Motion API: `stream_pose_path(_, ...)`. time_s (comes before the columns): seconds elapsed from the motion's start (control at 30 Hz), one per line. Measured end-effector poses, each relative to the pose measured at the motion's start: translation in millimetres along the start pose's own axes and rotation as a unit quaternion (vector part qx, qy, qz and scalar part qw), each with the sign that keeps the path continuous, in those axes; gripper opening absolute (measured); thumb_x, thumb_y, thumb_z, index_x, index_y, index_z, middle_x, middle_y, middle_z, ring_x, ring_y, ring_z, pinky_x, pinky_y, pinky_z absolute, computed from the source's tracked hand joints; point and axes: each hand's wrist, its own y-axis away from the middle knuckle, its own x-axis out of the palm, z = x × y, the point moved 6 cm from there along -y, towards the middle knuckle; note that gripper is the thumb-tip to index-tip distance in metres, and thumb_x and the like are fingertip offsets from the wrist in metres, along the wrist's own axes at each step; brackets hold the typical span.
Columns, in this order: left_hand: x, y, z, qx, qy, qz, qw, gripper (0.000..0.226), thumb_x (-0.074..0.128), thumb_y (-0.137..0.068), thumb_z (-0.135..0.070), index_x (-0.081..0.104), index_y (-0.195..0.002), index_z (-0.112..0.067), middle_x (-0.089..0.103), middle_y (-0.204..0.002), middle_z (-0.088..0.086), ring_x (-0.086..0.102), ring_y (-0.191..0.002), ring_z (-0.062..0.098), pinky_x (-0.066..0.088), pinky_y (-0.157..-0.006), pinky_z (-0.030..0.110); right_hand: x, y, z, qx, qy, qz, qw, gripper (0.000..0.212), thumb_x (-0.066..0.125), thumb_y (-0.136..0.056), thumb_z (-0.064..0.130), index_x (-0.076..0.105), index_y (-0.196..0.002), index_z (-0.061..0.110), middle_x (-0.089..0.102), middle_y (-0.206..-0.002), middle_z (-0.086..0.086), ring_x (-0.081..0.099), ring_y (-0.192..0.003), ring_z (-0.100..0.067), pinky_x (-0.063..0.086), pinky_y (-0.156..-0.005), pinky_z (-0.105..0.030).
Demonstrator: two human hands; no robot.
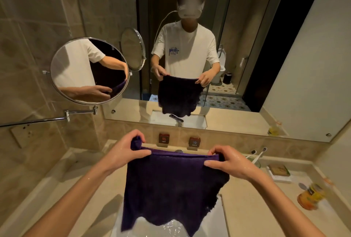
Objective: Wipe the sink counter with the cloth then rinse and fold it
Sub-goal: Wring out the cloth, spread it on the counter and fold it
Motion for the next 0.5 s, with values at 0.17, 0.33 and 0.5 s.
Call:
stream_pose_path(0.17, -18, -2, -9, 0.029, 0.003, 0.06, 0.998, 0.019, 0.072, -0.09, -0.009, 0.06, -0.096, -0.022, 0.057, -0.085, -0.006, 0.052, -0.077, 0.006, 0.043, -0.069, 0.021, -22, 7, 3, -0.039, 0.081, 0.038, 0.995, 0.015, 0.068, -0.096, 0.031, 0.069, -0.085, 0.022, 0.065, -0.075, 0.01, 0.054, -0.063, 0.0, 0.041, -0.059, -0.017)
stream_pose_path(0.33, -31, -5, -22, 0.031, 0.002, 0.084, 0.996, 0.015, 0.062, -0.093, 0.004, 0.061, -0.104, -0.007, 0.062, -0.093, 0.003, 0.057, -0.079, 0.004, 0.049, -0.07, 0.019, -37, 16, 6, -0.068, 0.015, 0.003, 0.998, 0.022, 0.055, -0.103, 0.029, 0.063, -0.082, 0.029, 0.062, -0.07, 0.018, 0.054, -0.064, -0.001, 0.04, -0.06, -0.019)
stream_pose_path(0.5, -50, -16, -21, 0.004, 0.048, 0.032, 0.998, 0.037, 0.043, -0.1, 0.01, 0.072, -0.097, -0.013, 0.067, -0.095, 0.01, 0.062, -0.084, 0.016, 0.056, -0.071, 0.024, -52, 18, 9, -0.07, -0.084, -0.124, 0.986, 0.025, 0.056, -0.103, 0.024, 0.072, -0.085, 0.022, 0.07, -0.078, 0.005, 0.061, -0.073, -0.011, 0.044, -0.065, -0.027)
